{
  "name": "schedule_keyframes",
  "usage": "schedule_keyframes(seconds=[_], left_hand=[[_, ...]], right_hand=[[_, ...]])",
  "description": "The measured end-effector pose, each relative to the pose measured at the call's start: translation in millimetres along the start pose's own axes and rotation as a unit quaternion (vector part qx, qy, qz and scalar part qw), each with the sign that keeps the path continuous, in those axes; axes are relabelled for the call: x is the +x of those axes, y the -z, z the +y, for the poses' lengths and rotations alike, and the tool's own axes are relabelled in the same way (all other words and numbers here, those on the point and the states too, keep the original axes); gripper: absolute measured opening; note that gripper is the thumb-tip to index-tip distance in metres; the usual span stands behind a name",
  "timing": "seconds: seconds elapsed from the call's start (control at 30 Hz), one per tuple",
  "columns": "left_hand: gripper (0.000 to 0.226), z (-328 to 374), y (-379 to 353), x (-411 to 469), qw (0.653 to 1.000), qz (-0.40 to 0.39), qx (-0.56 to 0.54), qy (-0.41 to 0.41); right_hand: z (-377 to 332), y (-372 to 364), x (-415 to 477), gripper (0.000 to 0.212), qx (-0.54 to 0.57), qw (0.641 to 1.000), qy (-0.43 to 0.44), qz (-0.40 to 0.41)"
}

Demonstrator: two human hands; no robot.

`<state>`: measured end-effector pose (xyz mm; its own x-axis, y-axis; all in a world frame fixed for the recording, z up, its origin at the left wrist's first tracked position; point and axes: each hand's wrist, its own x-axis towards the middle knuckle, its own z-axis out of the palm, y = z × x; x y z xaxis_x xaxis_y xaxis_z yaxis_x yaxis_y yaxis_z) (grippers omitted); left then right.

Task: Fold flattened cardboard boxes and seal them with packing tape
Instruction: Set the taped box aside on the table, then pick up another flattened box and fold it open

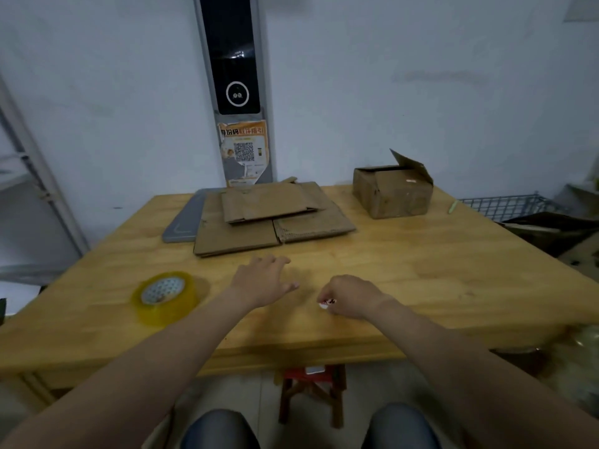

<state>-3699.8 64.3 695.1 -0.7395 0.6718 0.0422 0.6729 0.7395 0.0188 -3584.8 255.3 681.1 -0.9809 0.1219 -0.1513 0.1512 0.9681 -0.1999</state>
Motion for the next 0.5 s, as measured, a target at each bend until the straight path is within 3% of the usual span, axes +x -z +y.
schedule_keyframes(seconds=[0.13, 0.27, 0.5], left_hand=[[0.069, 16, -8, 13, 1.000, -0.006, -0.003, 0.004], [0.065, 32, -15, 38, 1.000, -0.012, -0.009, -0.003], [0.065, 53, -24, 102, 0.999, -0.019, -0.037, 0.016]], right_hand=[[41, 1, -4, 0.025, 0.012, 0.998, -0.024, 0.049], [106, 4, -5, 0.035, -0.034, 0.996, -0.074, 0.043], [211, 34, -13, 0.044, -0.147, 0.956, -0.252, 0.037]])
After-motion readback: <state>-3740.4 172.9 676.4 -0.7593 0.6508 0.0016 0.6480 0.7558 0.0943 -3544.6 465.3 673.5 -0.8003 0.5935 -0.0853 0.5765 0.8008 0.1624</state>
